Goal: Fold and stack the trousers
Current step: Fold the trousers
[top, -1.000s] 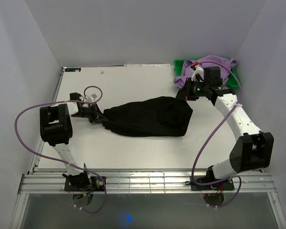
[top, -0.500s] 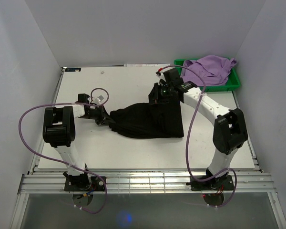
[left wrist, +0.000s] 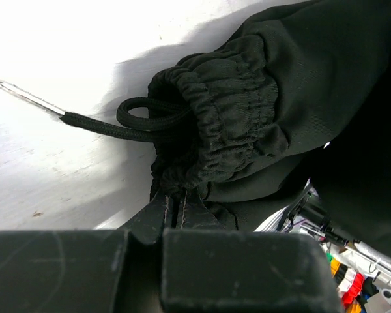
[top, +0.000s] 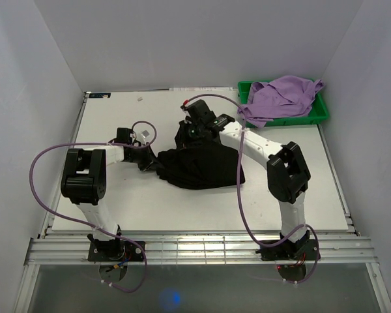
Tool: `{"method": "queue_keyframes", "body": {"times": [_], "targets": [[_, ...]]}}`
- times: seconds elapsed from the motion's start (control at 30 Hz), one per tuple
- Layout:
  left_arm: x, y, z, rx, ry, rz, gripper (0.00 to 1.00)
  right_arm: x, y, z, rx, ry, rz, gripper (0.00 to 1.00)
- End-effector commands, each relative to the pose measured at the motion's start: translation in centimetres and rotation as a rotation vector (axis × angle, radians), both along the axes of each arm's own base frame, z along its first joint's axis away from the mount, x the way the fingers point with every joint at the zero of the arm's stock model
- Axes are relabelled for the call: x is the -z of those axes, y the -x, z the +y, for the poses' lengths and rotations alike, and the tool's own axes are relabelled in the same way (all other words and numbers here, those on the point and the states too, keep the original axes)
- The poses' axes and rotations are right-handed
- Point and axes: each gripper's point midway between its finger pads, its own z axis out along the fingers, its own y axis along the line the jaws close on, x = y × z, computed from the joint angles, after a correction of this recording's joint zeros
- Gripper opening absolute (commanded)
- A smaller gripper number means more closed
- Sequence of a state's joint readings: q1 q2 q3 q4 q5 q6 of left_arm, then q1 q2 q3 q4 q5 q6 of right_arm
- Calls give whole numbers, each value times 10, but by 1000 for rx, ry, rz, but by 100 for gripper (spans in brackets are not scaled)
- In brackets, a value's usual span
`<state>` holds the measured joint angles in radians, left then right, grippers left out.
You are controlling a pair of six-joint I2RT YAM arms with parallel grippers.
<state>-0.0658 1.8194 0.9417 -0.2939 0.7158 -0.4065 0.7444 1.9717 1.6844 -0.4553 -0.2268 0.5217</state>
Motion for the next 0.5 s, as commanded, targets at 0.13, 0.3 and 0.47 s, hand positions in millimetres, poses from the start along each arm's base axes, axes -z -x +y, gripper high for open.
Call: {"method": "queue_keyframes", "body": {"times": [0.13, 0.3, 0.47], "targets": [[33, 7, 12, -64, -154, 33, 0, -2, 3, 44, 1, -21, -24, 8], [33, 7, 13, -74, -159, 30, 4, 20, 4, 53, 19, 14, -6, 8], [17, 4, 12, -76, -147, -3, 36, 40, -9, 49, 46, 57, -18, 20]]}}
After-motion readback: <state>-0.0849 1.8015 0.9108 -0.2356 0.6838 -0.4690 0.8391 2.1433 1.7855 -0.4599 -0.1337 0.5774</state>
